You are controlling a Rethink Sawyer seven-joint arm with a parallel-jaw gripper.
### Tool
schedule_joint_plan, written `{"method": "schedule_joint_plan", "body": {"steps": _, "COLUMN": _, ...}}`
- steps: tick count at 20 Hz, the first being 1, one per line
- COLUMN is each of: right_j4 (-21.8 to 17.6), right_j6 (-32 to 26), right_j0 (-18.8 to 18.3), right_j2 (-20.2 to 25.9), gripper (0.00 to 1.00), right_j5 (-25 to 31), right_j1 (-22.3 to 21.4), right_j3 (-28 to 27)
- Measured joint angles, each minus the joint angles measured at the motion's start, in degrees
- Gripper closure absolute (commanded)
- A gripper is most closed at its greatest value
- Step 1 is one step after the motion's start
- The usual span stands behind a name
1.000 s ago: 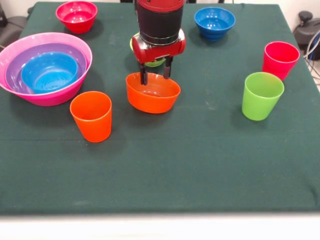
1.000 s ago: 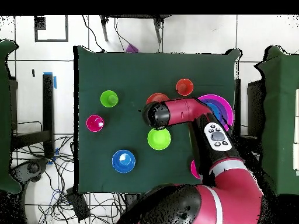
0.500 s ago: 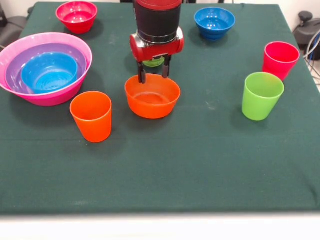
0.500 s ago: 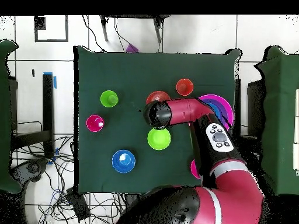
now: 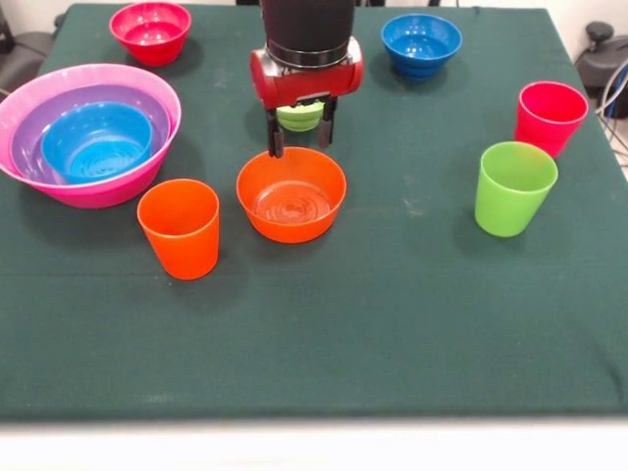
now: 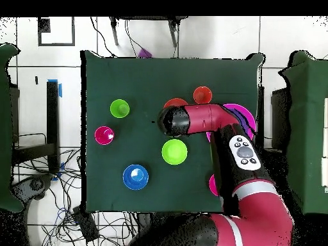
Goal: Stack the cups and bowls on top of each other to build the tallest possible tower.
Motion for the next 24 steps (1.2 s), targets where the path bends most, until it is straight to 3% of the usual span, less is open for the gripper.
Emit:
{"method": "schedule_joint_plan", "body": {"steps": 12, "right_j4": 1.3, "right_j6": 0.0, "right_j0": 0.79, "right_j2": 0.0, "gripper": 0.0, "right_j5": 0.01, "right_j1": 0.01, "right_j3": -0.08}}
{"method": "schedule_joint_plan", "body": {"steps": 24, "right_j4": 1.62, "right_j6": 0.0, "right_j0": 2.32, "right_j2": 0.01, "gripper": 0.0, "right_j5": 0.0, "right_j1": 4.36, "right_j3": -3.84}}
